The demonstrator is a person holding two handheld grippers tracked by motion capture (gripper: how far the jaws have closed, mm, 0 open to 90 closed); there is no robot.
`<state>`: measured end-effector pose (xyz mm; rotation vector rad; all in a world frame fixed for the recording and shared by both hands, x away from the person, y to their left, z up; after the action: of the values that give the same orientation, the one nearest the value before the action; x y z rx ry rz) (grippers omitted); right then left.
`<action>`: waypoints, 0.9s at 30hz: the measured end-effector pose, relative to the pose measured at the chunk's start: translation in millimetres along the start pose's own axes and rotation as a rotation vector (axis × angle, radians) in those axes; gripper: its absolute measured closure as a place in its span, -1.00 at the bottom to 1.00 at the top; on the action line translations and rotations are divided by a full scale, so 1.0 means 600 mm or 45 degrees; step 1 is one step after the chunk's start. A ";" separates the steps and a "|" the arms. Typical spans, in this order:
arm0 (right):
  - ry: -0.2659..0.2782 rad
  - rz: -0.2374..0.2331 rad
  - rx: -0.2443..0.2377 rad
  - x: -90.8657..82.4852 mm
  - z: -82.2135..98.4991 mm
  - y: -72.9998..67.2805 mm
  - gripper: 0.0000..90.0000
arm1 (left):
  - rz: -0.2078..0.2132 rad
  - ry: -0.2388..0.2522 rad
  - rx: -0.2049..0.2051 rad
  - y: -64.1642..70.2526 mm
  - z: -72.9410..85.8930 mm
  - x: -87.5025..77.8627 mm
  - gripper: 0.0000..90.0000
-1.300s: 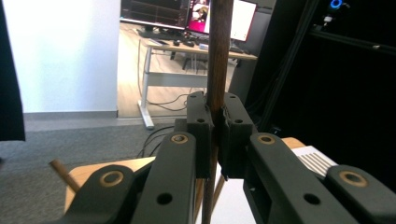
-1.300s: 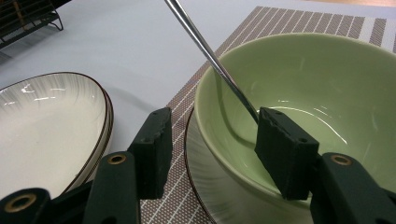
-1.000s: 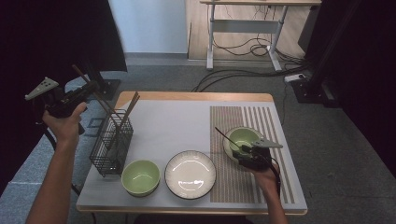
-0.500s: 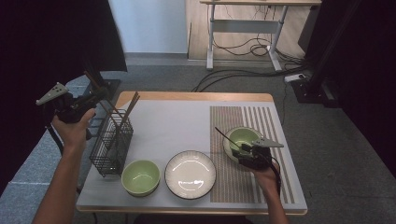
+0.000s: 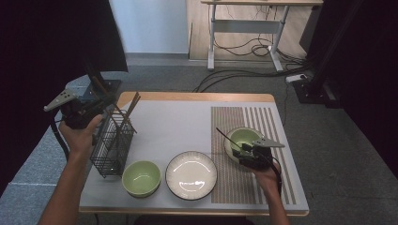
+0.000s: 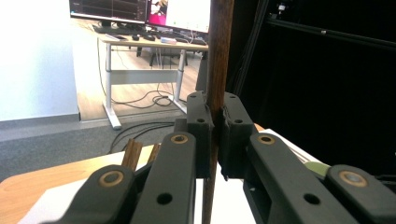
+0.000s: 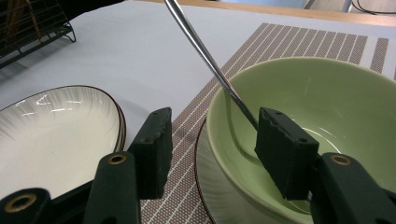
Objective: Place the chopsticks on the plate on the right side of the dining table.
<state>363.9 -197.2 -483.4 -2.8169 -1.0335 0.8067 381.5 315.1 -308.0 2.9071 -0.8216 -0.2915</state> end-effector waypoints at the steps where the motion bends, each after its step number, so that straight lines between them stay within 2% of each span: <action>1: 0.000 -0.002 0.000 0.000 -0.001 0.000 0.03 | 0.001 0.000 0.000 0.001 0.002 0.000 0.87; 13: 0.007 -0.011 -0.011 0.003 -0.006 -0.004 0.03 | 0.032 -0.030 0.023 0.018 0.018 0.007 0.87; 27: 0.009 0.006 0.001 0.005 -0.008 -0.004 0.03 | 0.054 -0.047 0.006 0.031 0.039 0.014 0.87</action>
<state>367.0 -192.9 -480.5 -2.8205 -1.0262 0.7963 374.0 293.8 -329.1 2.8926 -0.8899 -0.3403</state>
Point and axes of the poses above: each handheld gripper's, and its own axes: x roughly forward along the jaws, z roughly out of its underside, y roughly to its right, the point moved 2 cm from there along x, roughly forward along the jaws, and after that the axes turned 5 degrees about -z, right-handed, at the moved point
